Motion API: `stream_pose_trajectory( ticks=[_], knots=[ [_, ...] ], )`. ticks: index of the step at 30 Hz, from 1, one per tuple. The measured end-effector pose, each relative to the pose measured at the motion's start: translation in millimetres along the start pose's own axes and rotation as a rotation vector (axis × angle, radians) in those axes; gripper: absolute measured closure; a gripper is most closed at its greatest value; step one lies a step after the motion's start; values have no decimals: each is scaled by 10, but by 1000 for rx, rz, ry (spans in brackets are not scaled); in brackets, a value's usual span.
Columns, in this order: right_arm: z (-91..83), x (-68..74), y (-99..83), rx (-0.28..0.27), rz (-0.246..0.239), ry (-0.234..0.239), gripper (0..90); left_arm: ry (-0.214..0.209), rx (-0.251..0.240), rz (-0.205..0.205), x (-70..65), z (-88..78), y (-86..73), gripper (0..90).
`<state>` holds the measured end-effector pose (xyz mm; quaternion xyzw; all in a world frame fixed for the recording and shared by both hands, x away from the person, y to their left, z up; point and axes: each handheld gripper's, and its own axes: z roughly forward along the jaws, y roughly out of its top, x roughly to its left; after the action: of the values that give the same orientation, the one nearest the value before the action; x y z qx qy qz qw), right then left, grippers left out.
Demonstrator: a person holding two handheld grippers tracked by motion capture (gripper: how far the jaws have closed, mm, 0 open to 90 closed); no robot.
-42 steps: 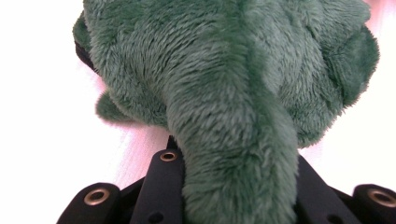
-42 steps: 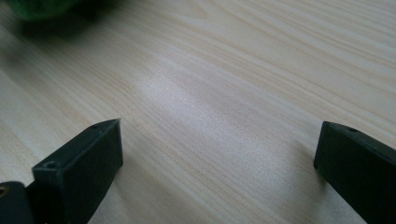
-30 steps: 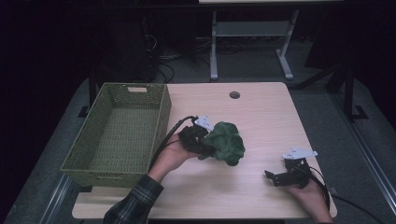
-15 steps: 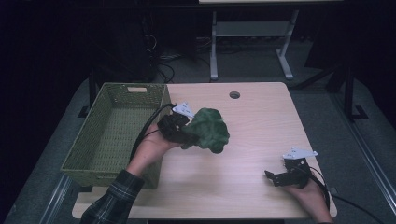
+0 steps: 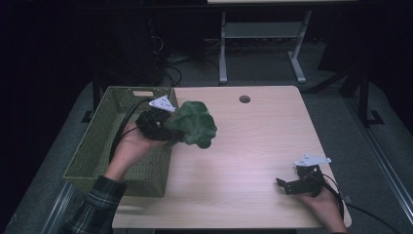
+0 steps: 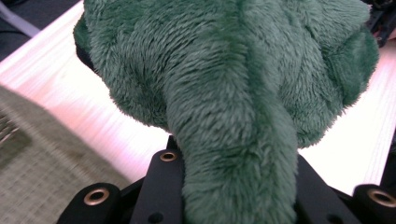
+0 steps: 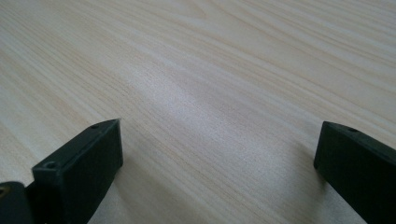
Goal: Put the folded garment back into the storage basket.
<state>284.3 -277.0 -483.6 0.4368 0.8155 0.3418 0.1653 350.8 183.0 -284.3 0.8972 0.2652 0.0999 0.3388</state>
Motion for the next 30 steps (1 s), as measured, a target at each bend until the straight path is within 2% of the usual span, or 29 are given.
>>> stream_pose_trajectory(
  ticks=[8,20,25,30],
  knots=[
    [0,0,0,0,-1,0,9,63,-9,-43,193,-287,-188,741],
    [1,4,1,0,4,-2,9,174,-39,-132,471,-778,-588,741],
    [1,4,0,-1,4,-3,9,206,-42,-175,588,-874,-771,741],
    [1,4,1,-1,4,-3,9,228,-36,-222,690,-864,-951,741]
  ],
)
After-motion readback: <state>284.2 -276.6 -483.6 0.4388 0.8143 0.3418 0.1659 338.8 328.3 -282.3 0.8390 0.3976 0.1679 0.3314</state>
